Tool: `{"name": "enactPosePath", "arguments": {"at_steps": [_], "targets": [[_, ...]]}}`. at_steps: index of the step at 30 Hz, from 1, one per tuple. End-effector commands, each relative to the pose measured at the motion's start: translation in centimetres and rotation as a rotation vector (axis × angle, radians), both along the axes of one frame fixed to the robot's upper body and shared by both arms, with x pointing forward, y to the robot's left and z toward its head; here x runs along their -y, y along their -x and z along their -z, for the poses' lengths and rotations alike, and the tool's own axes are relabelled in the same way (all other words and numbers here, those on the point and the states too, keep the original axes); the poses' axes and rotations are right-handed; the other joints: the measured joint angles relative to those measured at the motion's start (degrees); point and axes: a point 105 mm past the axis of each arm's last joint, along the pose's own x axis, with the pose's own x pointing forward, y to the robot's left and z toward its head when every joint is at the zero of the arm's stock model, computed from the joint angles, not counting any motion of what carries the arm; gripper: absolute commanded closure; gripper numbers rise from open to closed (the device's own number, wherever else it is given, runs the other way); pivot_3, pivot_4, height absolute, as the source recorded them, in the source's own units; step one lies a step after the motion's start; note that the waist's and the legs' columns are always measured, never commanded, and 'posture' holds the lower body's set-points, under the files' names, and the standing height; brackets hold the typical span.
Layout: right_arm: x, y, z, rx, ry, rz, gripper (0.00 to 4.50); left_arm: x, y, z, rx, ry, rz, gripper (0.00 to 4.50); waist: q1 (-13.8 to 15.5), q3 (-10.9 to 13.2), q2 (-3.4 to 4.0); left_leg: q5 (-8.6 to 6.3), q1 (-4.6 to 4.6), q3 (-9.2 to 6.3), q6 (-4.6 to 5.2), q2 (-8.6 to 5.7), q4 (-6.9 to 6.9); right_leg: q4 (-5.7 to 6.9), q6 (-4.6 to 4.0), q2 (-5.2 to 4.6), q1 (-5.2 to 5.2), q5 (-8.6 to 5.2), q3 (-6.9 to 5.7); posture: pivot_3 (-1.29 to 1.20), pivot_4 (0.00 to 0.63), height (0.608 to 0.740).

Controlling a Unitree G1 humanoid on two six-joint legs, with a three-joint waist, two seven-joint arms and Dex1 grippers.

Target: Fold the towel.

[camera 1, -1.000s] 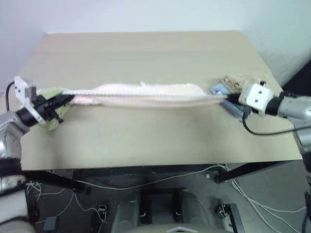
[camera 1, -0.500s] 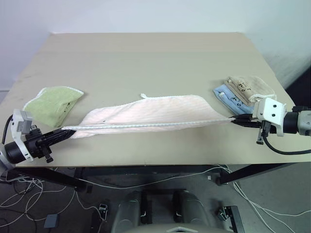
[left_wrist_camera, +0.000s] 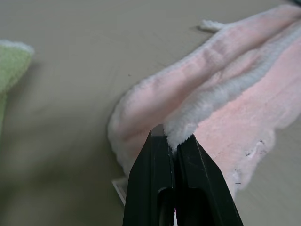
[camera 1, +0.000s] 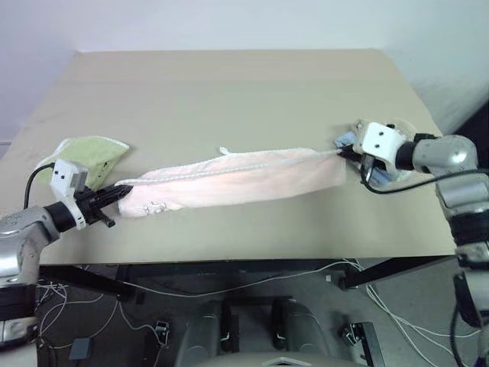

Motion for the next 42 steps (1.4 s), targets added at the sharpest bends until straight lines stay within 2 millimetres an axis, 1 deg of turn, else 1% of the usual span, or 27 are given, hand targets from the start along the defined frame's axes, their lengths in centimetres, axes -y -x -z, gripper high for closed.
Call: {"name": "enactPosePath", "arguments": {"at_steps": [1, 6, 8, 10, 13, 14, 16, 18, 23, 27, 28, 29, 32, 34, 37, 42], "targets": [[-0.1, -1.5, -0.7, 0.06, 0.007, 0.023, 4.48, -0.3, -1.2, -0.6, 0.052, -0.041, -0.036, 4.5, 0.0, 0.0, 0.0, 0.0, 0.0, 0.02, 0.01, 0.0, 0.0, 0.0, 0.01, 0.01, 0.0, 0.0, 0.0, 0.0, 0.15, 0.74], [-1.0, -3.1, 0.3, 0.061, 0.012, 0.035, 4.48, -0.2, -3.0, -0.5, 0.076, -0.072, -0.067, 4.5, 0.0, 0.0, 0.0, 0.02, 0.0, 0.06, 0.02, 0.0, 0.01, 0.0, 0.02, 0.08, 0.02, 0.01, 0.0, 0.0, 0.15, 0.74], [-1.3, -3.7, 0.4, 0.076, 0.0, 0.05, 4.48, -0.2, -3.6, -0.3, 0.08, -0.09, -0.081, 4.5, 0.0, 0.0, 0.0, 0.02, 0.0, 0.09, 0.02, 0.0, 0.01, 0.0, 0.03, 0.09, 0.03, 0.01, 0.0, 0.0, 0.15, 0.74], [-1.4, -4.2, 0.3, 0.095, -0.018, 0.073, 4.48, -0.4, -4.1, 0.0, 0.081, -0.111, -0.105, 4.5, -0.1, 0.0, 0.0, 0.02, 0.0, 0.11, 0.03, 0.0, 0.01, 0.01, 0.03, 0.09, 0.03, 0.01, 0.0, 0.0, 0.15, 0.74], [-1.5, -4.4, 0.9, 0.084, -0.035, 0.083, 4.48, -0.2, -4.4, 0.6, 0.072, -0.097, -0.112, 4.5, -0.1, 0.0, 0.0, 0.03, 0.01, 0.14, 0.02, 0.02, 0.01, 0.02, 0.04, 0.11, 0.03, 0.01, 0.01, 0.0, 0.15, 0.74], [-1.5, -4.3, 1.0, 0.08, -0.039, 0.082, 4.5, -0.1, -4.2, 0.7, 0.07, -0.087, -0.107, 4.28, -0.1, 0.0, 0.0, 0.03, 0.01, 0.14, 0.02, 0.02, 0.01, 0.02, 0.04, 0.11, 0.03, 0.01, 0.01, 0.0, 0.15, 0.74], [-1.3, -4.4, 1.2, 0.076, -0.053, 0.089, 4.04, 0.0, -4.0, 0.9, 0.062, -0.064, -0.1, 3.85, -0.1, 0.0, 0.0, 0.02, 0.01, 0.15, 0.02, 0.02, 0.01, 0.01, 0.04, 0.11, 0.04, 0.01, 0.02, 0.0, 0.15, 0.74], [-1.1, -4.3, 1.3, 0.078, -0.056, 0.097, 3.53, 0.1, -3.7, 1.0, 0.059, -0.037, -0.091, 3.18, -0.2, 0.0, 0.0, 0.03, 0.02, 0.15, 0.02, 0.03, 0.01, 0.02, 0.04, 0.11, 0.04, 0.01, 0.02, 0.0, 0.15, 0.74], [-0.4, -4.2, 1.0, 0.091, -0.067, 0.112, 1.8, -0.9, -3.5, 0.7, 0.062, -0.017, -0.134, 1.45, -0.1, 0.0, 0.0, 0.02, 0.02, 0.14, 0.02, 0.05, 0.01, 0.02, 0.04, 0.13, 0.04, 0.01, 0.03, 0.0, 0.15, 0.74], [0.3, -3.9, 0.1, 0.139, -0.058, 0.118, 0.42, -2.6, -3.4, 0.3, 0.088, -0.059, -0.214, 0.08, -0.1, 0.0, 0.0, 0.02, 0.02, 0.13, 0.02, 0.05, 0.01, 0.02, 0.04, 0.12, 0.04, 0.01, 0.03, 0.0, 0.15, 0.74], [0.5, -3.9, -0.5, 0.171, -0.056, 0.126, 0.12, -3.0, -3.3, 0.2, 0.092, -0.068, -0.235, 0.0, -0.1, 0.0, 0.0, 0.02, 0.02, 0.13, 0.02, 0.05, 0.01, 0.02, 0.04, 0.12, 0.04, 0.01, 0.03, 0.0, 0.15, 0.74], [0.8, -3.8, -1.0, 0.198, -0.062, 0.134, 0.03, -3.3, -3.1, 0.0, 0.099, -0.064, -0.241, 0.0, -0.2, 0.0, 0.0, 0.02, 0.02, 0.13, 0.02, 0.05, 0.01, 0.01, 0.04, 0.11, 0.04, 0.01, 0.04, 0.0, 0.15, 0.74], [1.0, -3.0, -2.5, 0.227, -0.162, 0.136, 0.03, -3.4, -2.2, -1.3, 0.151, -0.042, -0.237, 0.0, -0.2, 0.0, 0.0, 0.02, 0.02, 0.14, 0.02, 0.05, -0.01, -0.03, 0.04, 0.11, 0.03, 0.0, 0.05, 0.0, 0.15, 0.74], [0.8, -1.8, -2.7, 0.2, -0.259, 0.134, 0.03, -3.2, -1.6, -2.3, 0.192, -0.036, -0.22, 0.0, -0.1, 0.0, 0.0, 0.02, 0.02, 0.13, 0.01, 0.07, -0.03, -0.06, 0.04, 0.11, 0.04, 0.0, 0.06, 0.0, 0.15, 0.74], [0.2, 0.3, -1.9, 0.11, -0.405, 0.15, 0.03, -2.0, -0.5, -2.8, 0.218, -0.077, -0.143, 0.0, 0.2, 0.0, -0.02, 0.01, 0.02, 0.01, 0.0, 0.08, 0.01, -0.08, 0.04, 0.07, 0.11, 0.0, 0.02, 0.0, 0.15, 0.74], [-1.3, 3.3, 0.2, -0.122, -0.691, 0.229, 0.03, 0.8, 0.6, -2.7, 0.221, -0.112, 0.017, 0.0, 0.2, 0.0, -0.02, -0.02, 0.05, -0.04, 0.0, 0.04, 0.0, -0.03, 0.02, -0.12, 0.09, 0.0, 0.01, 0.0, 0.15, 0.74]]}}
